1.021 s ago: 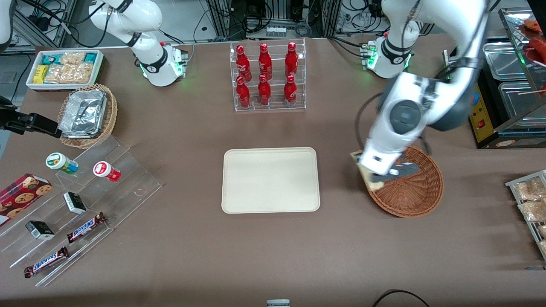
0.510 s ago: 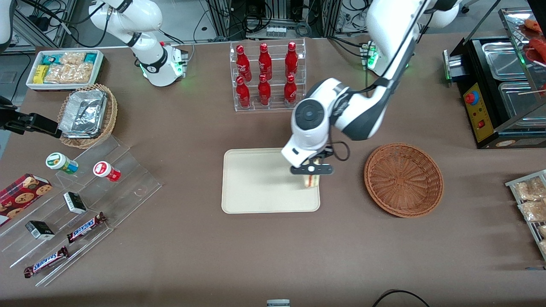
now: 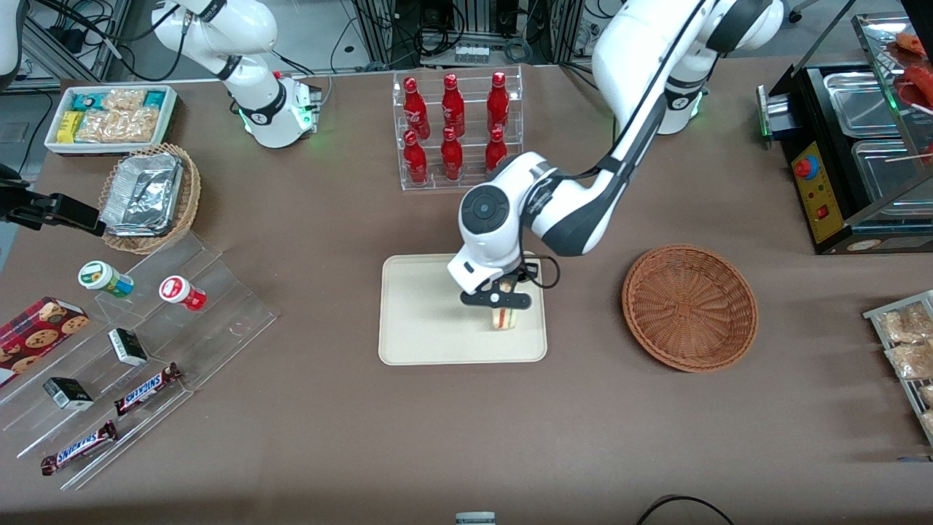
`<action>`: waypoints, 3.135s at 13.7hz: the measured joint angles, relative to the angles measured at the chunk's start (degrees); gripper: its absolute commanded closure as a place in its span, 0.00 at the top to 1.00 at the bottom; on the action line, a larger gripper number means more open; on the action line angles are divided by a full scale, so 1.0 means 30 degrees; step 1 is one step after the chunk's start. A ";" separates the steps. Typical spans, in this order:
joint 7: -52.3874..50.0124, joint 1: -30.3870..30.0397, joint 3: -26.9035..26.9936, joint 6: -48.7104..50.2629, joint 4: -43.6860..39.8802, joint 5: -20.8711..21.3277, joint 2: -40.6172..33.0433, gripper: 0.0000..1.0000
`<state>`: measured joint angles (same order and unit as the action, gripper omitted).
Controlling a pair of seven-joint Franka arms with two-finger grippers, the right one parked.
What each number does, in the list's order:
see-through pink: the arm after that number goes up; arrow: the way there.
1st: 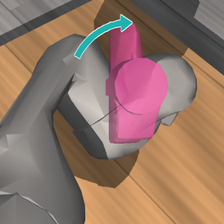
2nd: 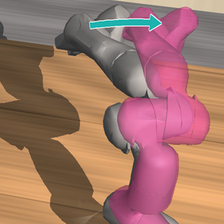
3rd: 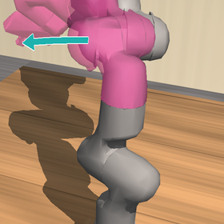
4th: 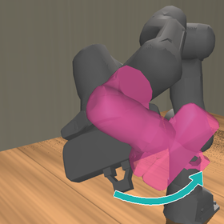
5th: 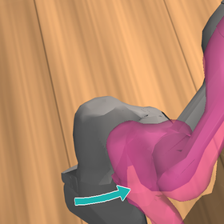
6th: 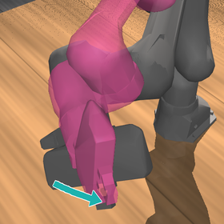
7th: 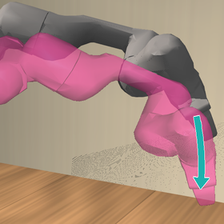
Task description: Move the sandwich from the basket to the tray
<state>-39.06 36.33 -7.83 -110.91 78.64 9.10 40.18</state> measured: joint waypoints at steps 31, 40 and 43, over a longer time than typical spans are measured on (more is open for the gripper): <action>0.0474 -0.4983 0.0460 -0.0400 0.0060 -0.0322 -0.1812 1.00; 0.5562 -0.9276 0.0470 0.3220 0.0679 -0.0636 -0.4393 1.00; 0.7569 -1.0211 0.0462 0.5159 0.0586 -0.0671 -0.6187 1.00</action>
<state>-16.35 5.69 -6.44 -95.44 80.40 7.09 21.62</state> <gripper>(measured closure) 0.000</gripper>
